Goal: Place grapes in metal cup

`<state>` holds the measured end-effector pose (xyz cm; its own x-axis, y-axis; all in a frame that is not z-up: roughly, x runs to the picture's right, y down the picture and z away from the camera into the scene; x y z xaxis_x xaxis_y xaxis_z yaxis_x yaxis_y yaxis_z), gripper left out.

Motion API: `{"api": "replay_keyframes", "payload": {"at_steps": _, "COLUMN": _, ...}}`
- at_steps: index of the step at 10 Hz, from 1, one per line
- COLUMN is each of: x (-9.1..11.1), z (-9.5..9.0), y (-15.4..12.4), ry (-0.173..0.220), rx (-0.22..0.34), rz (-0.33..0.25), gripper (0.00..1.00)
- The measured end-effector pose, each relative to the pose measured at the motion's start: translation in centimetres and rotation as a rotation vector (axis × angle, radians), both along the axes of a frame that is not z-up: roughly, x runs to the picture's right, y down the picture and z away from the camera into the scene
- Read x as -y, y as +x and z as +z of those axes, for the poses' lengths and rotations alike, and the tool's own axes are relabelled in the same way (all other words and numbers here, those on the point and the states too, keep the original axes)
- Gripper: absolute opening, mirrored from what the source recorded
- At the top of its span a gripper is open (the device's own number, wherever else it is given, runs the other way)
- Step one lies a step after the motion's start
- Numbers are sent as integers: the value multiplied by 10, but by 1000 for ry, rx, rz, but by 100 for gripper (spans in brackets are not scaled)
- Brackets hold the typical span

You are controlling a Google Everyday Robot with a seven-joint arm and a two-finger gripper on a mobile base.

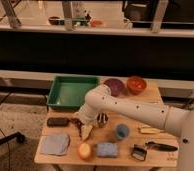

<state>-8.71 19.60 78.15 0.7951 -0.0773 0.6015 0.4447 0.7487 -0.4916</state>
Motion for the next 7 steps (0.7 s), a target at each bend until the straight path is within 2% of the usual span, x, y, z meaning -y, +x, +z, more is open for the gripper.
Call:
{"api": "replay_keyframes", "payload": {"at_steps": 2, "x": 6, "z": 13, "y": 1, "ry": 8, "rx": 0, "rz": 6, "gripper": 80}}
{"api": "replay_keyframes", "payload": {"at_steps": 7, "x": -4, "z": 33, "y": 12, "ry": 3, "rx": -30, "rz": -9, "gripper": 80}}
